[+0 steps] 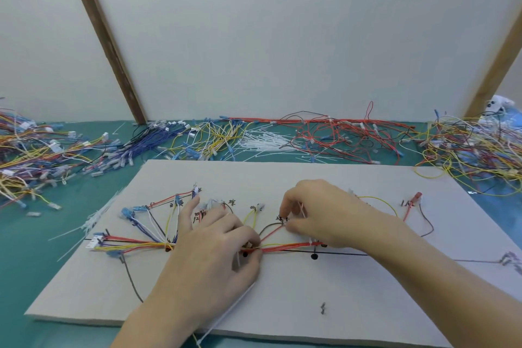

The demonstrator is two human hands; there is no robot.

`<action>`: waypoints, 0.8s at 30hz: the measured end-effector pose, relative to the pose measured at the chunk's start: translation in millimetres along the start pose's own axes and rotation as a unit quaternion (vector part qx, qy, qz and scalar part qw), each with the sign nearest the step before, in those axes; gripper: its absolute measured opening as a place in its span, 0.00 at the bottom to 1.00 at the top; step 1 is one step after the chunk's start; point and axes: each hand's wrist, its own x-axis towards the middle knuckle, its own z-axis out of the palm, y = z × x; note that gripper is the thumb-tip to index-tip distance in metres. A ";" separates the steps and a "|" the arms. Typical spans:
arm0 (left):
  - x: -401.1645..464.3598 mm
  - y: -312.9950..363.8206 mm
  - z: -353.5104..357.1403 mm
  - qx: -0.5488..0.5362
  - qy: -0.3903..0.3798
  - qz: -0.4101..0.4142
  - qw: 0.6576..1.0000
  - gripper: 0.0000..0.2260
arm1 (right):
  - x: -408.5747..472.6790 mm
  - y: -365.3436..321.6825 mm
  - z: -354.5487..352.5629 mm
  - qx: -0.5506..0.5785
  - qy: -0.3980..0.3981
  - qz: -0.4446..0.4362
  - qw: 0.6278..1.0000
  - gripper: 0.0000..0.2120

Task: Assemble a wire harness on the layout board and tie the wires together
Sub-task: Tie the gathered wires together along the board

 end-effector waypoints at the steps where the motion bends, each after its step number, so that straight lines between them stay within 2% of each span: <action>1: -0.4 -1.6 0.7 0.002 0.004 0.007 1.000 0.05 | 1.0 1.1 2.2 -0.002 0.007 0.002 1.000 0.05; 3: -0.6 -4.8 1.2 0.005 0.010 0.025 1.000 0.05 | 1.1 0.6 5.6 -0.010 -0.002 -0.002 1.000 0.04; 8: 1.0 -5.9 4.4 0.041 0.037 0.060 0.997 0.12 | -0.1 -3.0 9.1 -0.035 -0.016 0.002 0.999 0.09; 12: 2.0 -6.3 8.5 0.068 0.046 0.077 0.994 0.12 | 4.4 1.7 0.7 0.095 -0.028 0.051 0.994 0.06; 16: 2.3 -7.2 10.4 0.085 0.059 0.088 0.991 0.13 | 6.6 2.0 -3.1 0.182 -0.063 0.088 0.977 0.08; 19: 2.3 -6.0 11.0 0.108 0.078 0.092 0.987 0.13 | 6.0 -0.9 -0.9 0.266 -0.043 0.099 0.958 0.09; 24: -0.3 -6.8 11.5 0.102 0.079 0.084 0.988 0.11 | 7.1 -11.2 11.9 0.296 -0.004 0.075 0.952 0.09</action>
